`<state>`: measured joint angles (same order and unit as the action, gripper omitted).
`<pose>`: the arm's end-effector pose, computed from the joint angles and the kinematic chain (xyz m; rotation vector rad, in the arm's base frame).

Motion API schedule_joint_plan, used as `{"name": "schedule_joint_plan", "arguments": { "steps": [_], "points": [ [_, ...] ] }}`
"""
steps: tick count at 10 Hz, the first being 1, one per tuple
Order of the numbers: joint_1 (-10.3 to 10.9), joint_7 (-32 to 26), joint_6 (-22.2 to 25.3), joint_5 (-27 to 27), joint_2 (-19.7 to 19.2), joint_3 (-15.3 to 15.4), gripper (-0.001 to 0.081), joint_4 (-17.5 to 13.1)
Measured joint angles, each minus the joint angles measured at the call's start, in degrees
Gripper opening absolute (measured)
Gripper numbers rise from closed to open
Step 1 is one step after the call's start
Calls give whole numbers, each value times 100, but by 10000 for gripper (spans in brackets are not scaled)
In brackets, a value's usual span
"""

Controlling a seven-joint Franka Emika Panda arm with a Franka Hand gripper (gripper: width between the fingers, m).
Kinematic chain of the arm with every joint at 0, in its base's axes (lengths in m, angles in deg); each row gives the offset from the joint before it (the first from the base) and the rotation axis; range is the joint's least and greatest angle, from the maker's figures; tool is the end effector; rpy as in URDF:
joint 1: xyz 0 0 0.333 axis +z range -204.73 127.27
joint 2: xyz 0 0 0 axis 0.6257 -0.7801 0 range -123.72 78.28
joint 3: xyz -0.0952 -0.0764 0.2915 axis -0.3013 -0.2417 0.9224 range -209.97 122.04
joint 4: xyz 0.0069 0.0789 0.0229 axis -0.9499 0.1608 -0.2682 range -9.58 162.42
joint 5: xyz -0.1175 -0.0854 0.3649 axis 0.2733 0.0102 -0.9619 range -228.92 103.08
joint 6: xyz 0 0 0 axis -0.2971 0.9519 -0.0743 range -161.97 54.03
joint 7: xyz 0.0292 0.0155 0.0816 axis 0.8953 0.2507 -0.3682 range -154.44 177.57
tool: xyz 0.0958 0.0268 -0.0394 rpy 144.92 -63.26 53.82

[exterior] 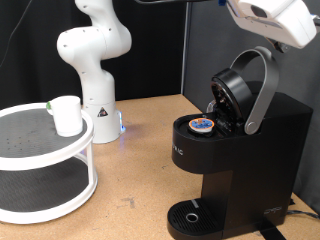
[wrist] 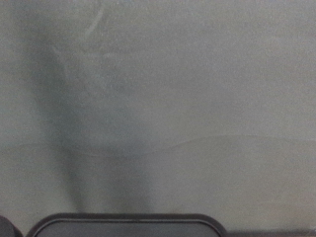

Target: Make a cup of coffee with the keurig machine

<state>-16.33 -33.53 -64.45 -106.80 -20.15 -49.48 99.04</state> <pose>0.5286 0.1990 0.5179 -2.2891 -0.9127 -0.3725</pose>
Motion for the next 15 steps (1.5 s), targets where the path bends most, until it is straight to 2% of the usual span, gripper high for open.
{"name": "schedule_joint_plan", "arguments": {
  "steps": [6,10,15],
  "points": [
    [-81,-209,200,0,49,-131,1,82],
    [-172,-427,479,10,238,-252,1,135],
    [-305,-359,488,440,363,-323,1,204]
  ]
}}
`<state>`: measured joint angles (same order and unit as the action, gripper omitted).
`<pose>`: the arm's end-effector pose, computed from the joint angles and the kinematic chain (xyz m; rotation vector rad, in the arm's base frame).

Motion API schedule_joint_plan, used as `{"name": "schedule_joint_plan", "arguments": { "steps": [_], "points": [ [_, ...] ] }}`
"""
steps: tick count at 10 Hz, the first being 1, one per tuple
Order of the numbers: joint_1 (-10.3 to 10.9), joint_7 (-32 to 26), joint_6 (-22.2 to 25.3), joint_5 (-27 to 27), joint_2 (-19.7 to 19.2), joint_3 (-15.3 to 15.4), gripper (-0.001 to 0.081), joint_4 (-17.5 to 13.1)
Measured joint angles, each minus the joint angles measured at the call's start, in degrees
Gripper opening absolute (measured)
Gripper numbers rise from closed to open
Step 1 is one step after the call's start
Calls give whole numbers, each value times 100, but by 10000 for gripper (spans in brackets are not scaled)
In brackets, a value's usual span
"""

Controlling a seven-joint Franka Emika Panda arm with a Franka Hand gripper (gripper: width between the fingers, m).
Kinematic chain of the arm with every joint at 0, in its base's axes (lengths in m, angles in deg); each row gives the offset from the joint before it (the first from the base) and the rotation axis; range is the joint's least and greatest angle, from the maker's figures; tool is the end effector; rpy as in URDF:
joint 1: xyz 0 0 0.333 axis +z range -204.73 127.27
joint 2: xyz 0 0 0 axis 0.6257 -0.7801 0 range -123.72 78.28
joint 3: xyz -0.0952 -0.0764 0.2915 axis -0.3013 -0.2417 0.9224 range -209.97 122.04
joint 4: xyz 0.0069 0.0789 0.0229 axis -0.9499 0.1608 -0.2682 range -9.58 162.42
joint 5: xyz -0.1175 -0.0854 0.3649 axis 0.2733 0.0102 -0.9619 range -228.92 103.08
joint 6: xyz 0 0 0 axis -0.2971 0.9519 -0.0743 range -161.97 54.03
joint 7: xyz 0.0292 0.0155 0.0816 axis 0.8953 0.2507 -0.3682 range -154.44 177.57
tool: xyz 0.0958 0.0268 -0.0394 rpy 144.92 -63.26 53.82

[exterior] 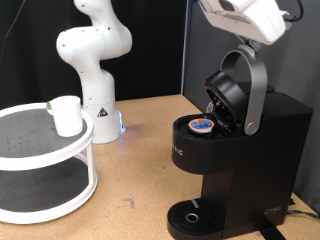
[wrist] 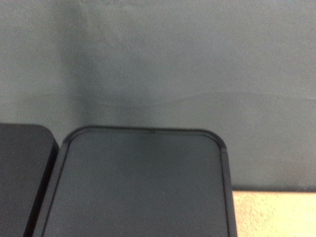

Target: Make a cup of coffee with the keurig machine

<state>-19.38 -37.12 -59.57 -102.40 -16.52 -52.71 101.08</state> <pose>0.5223 0.1371 0.5265 -2.3248 -0.9604 -0.3623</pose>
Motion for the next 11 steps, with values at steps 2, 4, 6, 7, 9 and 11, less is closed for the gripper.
{"name": "schedule_joint_plan", "arguments": {
  "steps": [2,4,6,7,9,11],
  "points": [
    [-71,24,51,264,65,-37,1,19],
    [-154,19,165,421,111,-100,1,42],
    [-242,6,219,550,129,-172,1,77],
    [-282,5,221,608,136,-201,1,105],
    [-371,-13,222,772,147,-285,1,198],
    [-450,-87,221,941,151,-332,1,283]
  ]
}}
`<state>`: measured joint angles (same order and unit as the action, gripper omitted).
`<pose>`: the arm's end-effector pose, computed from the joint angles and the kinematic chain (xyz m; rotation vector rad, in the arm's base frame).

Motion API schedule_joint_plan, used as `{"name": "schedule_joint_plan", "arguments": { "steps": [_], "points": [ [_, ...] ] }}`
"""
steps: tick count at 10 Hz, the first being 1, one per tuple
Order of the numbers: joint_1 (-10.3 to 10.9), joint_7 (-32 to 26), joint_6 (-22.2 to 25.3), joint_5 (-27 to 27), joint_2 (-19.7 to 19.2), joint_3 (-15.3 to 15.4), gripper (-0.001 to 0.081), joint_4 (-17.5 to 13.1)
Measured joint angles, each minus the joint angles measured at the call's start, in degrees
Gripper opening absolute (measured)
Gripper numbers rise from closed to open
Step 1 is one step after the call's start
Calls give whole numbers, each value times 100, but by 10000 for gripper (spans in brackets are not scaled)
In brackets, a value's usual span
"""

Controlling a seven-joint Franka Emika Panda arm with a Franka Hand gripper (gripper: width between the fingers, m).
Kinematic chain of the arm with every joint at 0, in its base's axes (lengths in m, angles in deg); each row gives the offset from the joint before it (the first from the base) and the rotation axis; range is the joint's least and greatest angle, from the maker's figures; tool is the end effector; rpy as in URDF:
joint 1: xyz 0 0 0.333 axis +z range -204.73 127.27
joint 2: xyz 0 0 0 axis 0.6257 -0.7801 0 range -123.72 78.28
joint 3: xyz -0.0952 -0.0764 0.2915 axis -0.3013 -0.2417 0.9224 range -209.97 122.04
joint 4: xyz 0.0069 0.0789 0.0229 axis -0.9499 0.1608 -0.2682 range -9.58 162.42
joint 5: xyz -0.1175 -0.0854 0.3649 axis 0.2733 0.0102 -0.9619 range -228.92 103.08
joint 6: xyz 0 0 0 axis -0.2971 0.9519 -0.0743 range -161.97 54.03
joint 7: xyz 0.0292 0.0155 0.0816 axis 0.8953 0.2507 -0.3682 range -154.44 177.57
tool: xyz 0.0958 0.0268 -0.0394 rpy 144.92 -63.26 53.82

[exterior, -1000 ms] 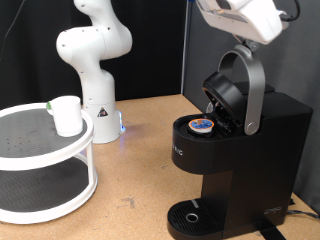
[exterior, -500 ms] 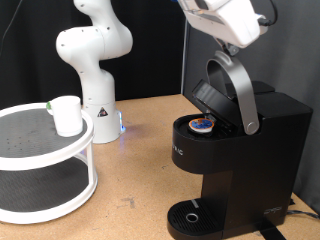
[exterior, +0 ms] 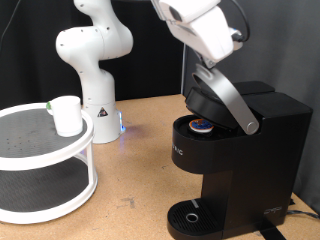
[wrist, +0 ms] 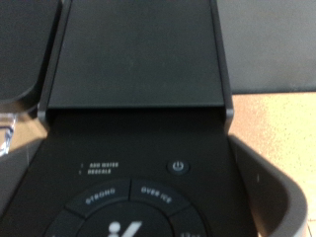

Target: Make a cup of coffee with the keurig machine

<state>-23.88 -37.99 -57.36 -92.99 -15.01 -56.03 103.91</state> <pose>0.5192 0.0563 0.5071 -2.4772 -0.9465 -0.2855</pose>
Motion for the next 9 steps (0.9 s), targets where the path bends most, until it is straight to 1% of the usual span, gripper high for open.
{"name": "schedule_joint_plan", "arguments": {
  "steps": [3,6,8,9],
  "points": [
    [-82,-89,-1,76,4,-35,1,90],
    [-114,69,-11,315,-65,-72,1,116],
    [-195,146,-146,425,-199,-123,1,226],
    [-225,139,-295,411,-281,-149,1,286]
  ]
}}
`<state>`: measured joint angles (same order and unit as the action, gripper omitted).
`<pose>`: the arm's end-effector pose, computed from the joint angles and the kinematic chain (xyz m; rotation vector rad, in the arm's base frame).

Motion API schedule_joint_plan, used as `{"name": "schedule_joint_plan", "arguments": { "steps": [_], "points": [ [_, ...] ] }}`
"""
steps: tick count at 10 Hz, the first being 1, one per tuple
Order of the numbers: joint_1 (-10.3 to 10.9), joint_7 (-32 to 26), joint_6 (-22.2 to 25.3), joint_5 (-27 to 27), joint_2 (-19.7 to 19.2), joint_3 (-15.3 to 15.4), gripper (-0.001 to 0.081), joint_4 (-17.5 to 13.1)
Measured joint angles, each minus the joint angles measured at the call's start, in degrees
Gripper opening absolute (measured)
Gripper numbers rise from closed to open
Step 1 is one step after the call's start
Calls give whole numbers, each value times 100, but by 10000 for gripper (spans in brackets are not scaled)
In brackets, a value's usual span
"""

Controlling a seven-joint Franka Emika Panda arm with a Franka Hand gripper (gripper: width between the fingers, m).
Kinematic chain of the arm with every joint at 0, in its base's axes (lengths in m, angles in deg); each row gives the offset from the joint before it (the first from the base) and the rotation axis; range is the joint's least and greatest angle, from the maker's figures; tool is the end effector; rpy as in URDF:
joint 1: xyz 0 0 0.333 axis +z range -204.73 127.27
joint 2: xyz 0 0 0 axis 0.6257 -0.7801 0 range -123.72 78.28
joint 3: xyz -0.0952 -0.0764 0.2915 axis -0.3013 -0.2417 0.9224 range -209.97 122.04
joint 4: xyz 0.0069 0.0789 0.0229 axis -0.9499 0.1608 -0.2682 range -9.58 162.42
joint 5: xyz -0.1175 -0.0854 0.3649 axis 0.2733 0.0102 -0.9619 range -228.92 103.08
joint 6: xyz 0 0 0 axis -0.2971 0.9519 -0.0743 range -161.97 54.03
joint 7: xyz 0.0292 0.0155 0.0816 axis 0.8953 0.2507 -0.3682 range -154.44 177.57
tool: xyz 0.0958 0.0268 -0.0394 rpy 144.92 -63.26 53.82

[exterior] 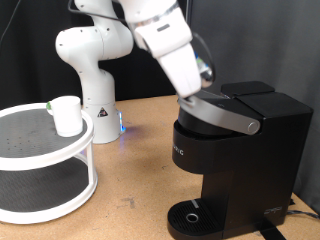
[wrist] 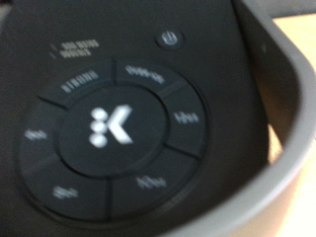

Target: Make a cup of coffee with the keurig machine

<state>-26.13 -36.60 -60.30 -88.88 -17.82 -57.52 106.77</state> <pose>0.5248 0.0169 0.4593 -2.5893 -0.8502 -0.1971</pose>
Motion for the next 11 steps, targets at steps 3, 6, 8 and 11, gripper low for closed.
{"name": "schedule_joint_plan", "arguments": {
  "steps": [3,6,8,11],
  "points": [
    [-7,-66,-313,-224,-287,27,1,46],
    [-6,-124,-472,-380,-505,99,1,30],
    [-6,-126,-499,-404,-510,107,1,30],
    [-4,-659,-717,-1120,-507,156,1,38]
  ]
}}
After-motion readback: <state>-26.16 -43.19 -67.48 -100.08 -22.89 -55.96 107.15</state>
